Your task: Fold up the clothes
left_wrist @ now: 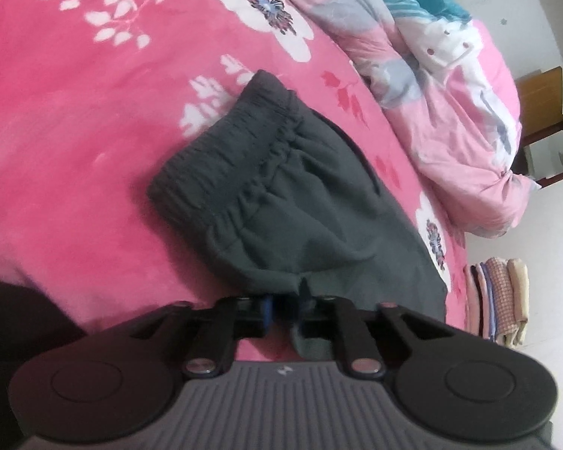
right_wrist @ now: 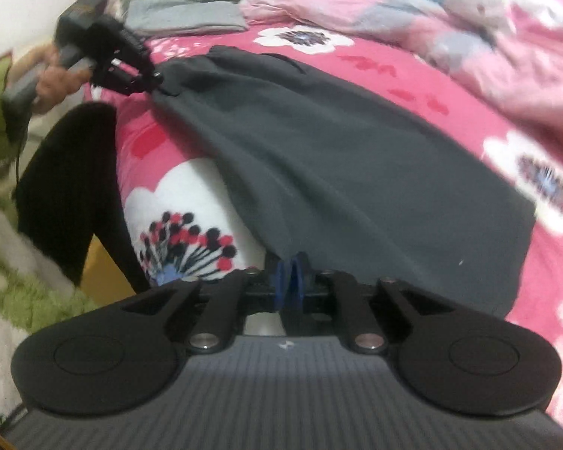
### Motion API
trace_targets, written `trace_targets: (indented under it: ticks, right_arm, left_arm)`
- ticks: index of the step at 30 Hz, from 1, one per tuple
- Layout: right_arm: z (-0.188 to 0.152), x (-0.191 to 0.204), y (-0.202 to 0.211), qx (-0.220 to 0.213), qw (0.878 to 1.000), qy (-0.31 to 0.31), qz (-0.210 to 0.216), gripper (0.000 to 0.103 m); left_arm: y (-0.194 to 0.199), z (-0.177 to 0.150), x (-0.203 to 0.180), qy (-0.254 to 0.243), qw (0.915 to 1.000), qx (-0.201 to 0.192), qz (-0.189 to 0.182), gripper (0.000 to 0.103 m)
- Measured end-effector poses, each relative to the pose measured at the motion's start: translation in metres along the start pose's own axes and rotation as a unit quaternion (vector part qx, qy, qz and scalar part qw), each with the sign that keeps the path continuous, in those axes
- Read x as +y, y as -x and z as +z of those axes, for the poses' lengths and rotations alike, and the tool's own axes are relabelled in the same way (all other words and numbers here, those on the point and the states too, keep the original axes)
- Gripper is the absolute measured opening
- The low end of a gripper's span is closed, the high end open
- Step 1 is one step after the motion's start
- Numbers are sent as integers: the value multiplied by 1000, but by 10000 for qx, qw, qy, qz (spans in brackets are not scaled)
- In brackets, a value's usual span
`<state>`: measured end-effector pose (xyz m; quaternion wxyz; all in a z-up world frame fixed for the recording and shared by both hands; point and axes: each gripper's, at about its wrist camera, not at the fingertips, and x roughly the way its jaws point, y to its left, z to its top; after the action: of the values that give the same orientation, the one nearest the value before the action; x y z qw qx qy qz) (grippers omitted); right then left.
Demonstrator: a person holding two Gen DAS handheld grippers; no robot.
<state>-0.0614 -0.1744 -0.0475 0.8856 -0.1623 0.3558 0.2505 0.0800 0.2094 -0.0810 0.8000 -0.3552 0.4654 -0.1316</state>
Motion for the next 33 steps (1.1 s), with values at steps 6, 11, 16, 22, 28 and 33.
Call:
trace_targets:
  ticks: [6,11,16,22,28,33]
  right_arm:
    - [-10,8,26,-153,9982,320,-478,44]
    - [-28,15,34,-58,9948,449,-916,44]
    - [-39,24,27,-93,9887,961,-1149,44]
    - [-44,29,3,-147,9773,1686,-1272,39]
    - [-27,-12,12,-517,9937,772,-634,3]
    - [-16,-71,2,-468,9978,-391,247,3]
  left_arm:
    - [45,-21,-12,-856,9874,-1055,810,46]
    - [53,-65,-72,-2713,9521,-1235,682,49]
    - [2,-132,-150,-4660,8839,-283,-266,50]
    - [-40,-201,-196,-6167,7842,231,-650,50]
    - [-44,-192,-198,-6058,7921,275,-694,49]
    - [-44,-171,-197,-5886,8051,127,-726,49]
